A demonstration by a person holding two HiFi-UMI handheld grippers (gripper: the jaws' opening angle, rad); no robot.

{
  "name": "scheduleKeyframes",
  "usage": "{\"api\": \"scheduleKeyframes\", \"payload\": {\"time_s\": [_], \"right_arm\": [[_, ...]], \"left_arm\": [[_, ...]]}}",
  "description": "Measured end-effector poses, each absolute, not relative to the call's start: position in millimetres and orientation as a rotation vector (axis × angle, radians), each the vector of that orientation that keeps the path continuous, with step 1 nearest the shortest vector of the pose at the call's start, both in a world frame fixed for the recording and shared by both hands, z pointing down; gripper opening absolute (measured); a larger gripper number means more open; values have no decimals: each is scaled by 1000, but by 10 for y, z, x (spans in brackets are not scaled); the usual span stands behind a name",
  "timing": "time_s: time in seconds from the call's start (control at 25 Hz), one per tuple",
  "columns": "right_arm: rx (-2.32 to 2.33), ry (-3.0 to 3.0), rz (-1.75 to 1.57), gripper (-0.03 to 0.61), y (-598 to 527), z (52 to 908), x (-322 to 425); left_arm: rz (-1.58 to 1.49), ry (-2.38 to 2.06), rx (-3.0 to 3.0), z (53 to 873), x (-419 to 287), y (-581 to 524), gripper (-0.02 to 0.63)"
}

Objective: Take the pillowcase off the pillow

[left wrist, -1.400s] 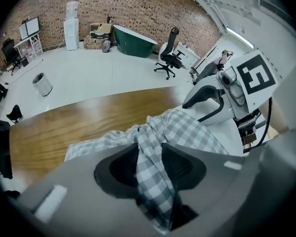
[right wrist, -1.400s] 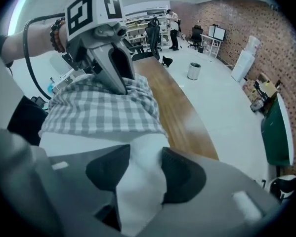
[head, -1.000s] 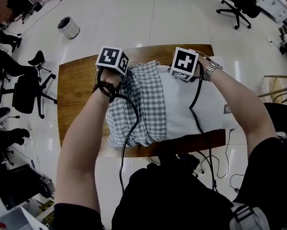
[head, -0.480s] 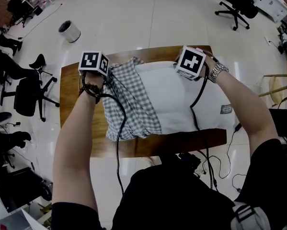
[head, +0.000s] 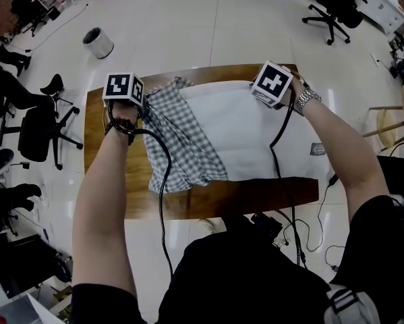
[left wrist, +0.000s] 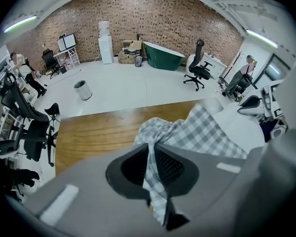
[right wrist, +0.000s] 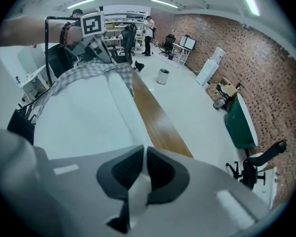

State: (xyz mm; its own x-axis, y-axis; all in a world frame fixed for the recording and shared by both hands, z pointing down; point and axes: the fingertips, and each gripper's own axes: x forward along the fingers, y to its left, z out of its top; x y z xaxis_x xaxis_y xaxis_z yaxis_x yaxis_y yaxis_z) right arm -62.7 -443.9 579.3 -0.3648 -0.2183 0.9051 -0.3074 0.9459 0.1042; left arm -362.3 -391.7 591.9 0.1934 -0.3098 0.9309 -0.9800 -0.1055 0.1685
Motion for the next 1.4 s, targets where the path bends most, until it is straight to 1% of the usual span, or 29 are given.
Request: {"api": "scheduleKeyframes", "payload": {"time_s": [0.16,0.24,0.36,0.44,0.56,0.68,0.92,1.4], "right_arm": [[395,-1976,39,18,-4415,5777,-677],[404,-2026,36,34,-4378,5754,-708],[443,-2119,88,119,-4322,5707,-700],[464,-2141,96,179,-4271,5694,-675],[490,-2147,63,206,-4137,5619,-648],[507,-2155,13,209,-3960,5521,-606],[483,-2159,-95,212,-3456,5331,-589],[412,-2131,-246,222,-2293,5478,-613]], "left_arm": [[971,-1231,1651,5853,-3506,-3877,26],[964,-1206,1712,5827,-3368,-3862,28],[937,-1214,1772,5783,-3216,-3818,38],[920,-1234,1809,5716,-3161,-3783,63],[893,-1267,1867,5575,-3103,-3712,131],[864,-1292,1912,5427,-3004,-3611,143],[806,-1318,1975,5179,-2776,-3279,143],[658,-1295,2037,5279,-2167,-2230,143]]}}
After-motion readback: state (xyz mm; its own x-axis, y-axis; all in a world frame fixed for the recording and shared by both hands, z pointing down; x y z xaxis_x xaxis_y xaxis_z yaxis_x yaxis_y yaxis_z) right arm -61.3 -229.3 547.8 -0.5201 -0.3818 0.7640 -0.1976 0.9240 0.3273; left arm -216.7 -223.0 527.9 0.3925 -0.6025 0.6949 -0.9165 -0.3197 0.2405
